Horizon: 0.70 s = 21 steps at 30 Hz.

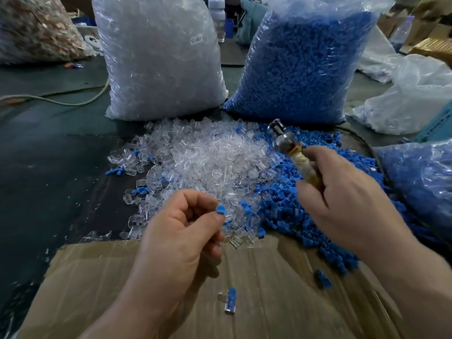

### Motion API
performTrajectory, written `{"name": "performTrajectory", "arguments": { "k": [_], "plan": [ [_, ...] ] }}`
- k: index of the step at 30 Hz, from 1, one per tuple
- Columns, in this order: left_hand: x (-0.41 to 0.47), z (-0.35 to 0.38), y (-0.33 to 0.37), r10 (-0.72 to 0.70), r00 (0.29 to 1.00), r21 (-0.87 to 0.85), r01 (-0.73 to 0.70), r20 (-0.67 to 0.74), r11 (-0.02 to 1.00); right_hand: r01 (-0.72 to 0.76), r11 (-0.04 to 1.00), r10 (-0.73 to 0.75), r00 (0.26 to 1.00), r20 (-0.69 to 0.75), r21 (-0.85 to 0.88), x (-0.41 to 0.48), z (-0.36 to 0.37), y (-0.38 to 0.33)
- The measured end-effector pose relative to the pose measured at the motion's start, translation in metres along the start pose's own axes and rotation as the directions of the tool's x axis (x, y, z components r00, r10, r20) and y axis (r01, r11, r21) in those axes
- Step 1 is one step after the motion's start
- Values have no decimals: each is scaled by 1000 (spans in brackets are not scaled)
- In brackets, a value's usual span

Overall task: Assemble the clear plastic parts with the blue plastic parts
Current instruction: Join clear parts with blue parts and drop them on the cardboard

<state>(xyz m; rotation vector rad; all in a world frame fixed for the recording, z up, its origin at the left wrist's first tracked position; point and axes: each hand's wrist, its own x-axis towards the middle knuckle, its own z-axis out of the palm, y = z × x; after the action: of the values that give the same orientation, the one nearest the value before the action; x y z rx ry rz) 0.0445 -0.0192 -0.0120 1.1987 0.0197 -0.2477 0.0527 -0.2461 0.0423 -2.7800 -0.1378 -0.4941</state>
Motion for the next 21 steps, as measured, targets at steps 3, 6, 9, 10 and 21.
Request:
{"name": "performTrajectory", "arguments": {
  "k": [3, 6, 9, 10, 21],
  "plan": [
    [0, 3, 3, 92, 995, 72, -89, -44, 993, 87, 996, -89, 993, 79, 32, -15, 1, -22],
    [3, 5, 5, 215, 975, 155, -203, -63, 967, 179, 983, -172, 968, 183, -24, -22, 3, -27],
    [2, 4, 6, 240, 971, 176, -233, -18, 956, 178, 984, -170, 959, 228, -16, -26, 5, -28],
    [1, 3, 6, 247, 969, 185, -242, -2, 952, 189, 982, -178, 957, 228, -27, -27, 6, -27],
    [0, 2, 7, 319, 948, 250, -312, 13, 917, 241, 969, -219, 943, 249, -59, -26, 7, -22]
  ]
}}
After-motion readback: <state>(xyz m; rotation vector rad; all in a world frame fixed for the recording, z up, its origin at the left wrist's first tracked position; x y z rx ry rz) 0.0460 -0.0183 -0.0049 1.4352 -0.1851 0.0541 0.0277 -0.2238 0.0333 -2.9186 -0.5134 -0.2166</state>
